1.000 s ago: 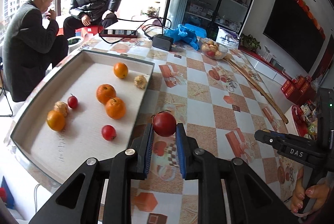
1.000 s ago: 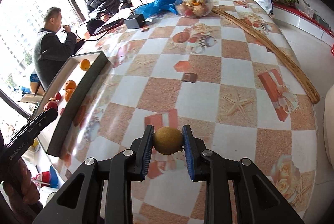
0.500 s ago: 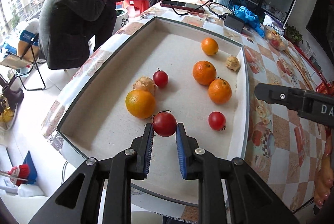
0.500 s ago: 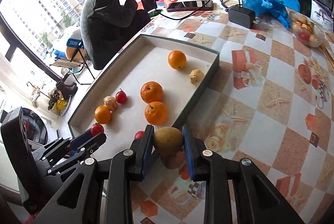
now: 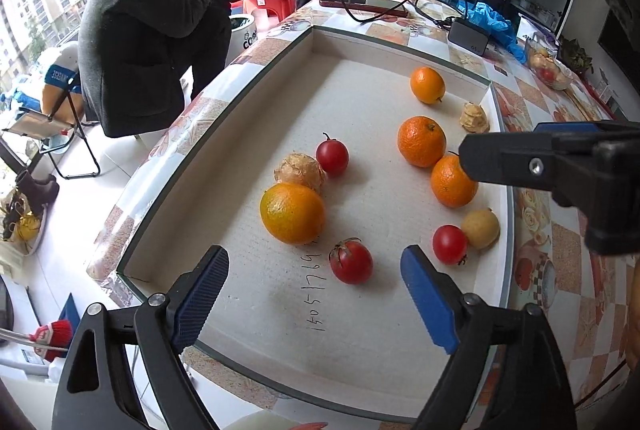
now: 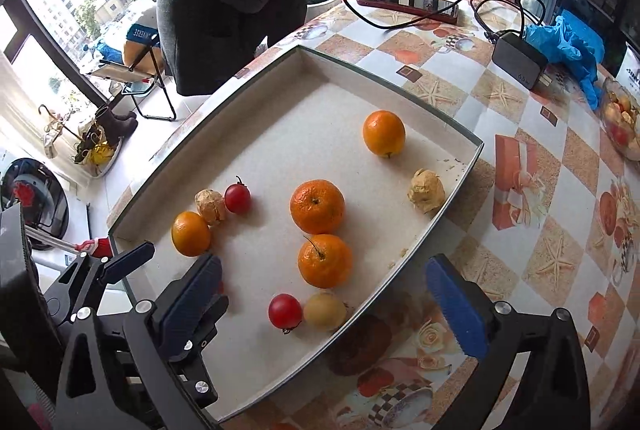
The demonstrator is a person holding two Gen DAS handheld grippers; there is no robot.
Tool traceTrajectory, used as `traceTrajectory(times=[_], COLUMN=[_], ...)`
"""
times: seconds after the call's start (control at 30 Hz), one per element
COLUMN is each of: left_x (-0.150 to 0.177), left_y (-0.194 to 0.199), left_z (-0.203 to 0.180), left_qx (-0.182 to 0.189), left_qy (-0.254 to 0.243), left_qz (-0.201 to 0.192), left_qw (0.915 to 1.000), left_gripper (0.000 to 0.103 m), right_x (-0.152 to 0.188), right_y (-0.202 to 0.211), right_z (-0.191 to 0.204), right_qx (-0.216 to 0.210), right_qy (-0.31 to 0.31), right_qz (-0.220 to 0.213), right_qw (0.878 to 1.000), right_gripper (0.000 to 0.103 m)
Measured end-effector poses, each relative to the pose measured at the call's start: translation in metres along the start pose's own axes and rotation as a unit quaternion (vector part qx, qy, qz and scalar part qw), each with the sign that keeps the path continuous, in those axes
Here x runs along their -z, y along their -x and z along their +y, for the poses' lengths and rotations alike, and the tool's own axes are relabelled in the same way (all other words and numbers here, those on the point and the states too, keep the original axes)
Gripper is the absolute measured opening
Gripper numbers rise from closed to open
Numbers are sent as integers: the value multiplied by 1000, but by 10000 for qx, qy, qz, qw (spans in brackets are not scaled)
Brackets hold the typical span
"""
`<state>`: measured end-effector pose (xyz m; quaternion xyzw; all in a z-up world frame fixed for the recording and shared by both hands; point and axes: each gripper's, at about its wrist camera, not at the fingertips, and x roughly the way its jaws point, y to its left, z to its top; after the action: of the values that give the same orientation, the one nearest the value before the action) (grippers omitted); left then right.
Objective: Organize fruits
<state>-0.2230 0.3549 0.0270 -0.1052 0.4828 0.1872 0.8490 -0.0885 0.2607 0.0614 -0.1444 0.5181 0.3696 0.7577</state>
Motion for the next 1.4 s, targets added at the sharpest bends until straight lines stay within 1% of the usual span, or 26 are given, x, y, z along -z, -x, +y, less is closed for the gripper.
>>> traceTrajectory(times=[0.03, 0.17, 0.27, 0.4, 0.53, 0.93, 1.03, 1.3, 1.4], left_x=[0, -1, -1, -1, 2, 7, 9, 11, 12], left_y=[0, 1, 2, 7, 9, 13, 14, 14, 15], left_z=[1, 4, 4, 2, -4, -12, -14, -20, -23], left_qx=[-19, 180, 213, 190, 38, 25, -22, -40, -106], left_qy=[30, 169, 244, 192, 44, -79, -133, -217, -295], left_qz=[42, 81, 123, 147, 189, 331, 329, 319, 258], left_qw=[10000, 9997, 9994, 9995, 9998, 9994, 9994, 9992, 9992], left_gripper=[103, 103, 103, 103, 103, 103, 103, 103, 103], right_x=[-2, -2, 2, 9, 15, 28, 30, 35, 36], right_y=[3, 11, 15, 15, 14, 8, 7, 8, 9], right_z=[2, 2, -1, 3, 7, 7, 8, 6, 6], right_qx=[62, 415, 460, 574, 766, 888, 962, 942, 965], right_qy=[39, 58, -15, 125, 290, 413, 469, 448, 448], right_qz=[6, 96, 160, 296, 339, 605, 602, 620, 599], right_qw=[10000, 9991, 9988, 9978, 9961, 9934, 9924, 9926, 9925], right_gripper=[103, 103, 103, 103, 103, 103, 103, 103, 103])
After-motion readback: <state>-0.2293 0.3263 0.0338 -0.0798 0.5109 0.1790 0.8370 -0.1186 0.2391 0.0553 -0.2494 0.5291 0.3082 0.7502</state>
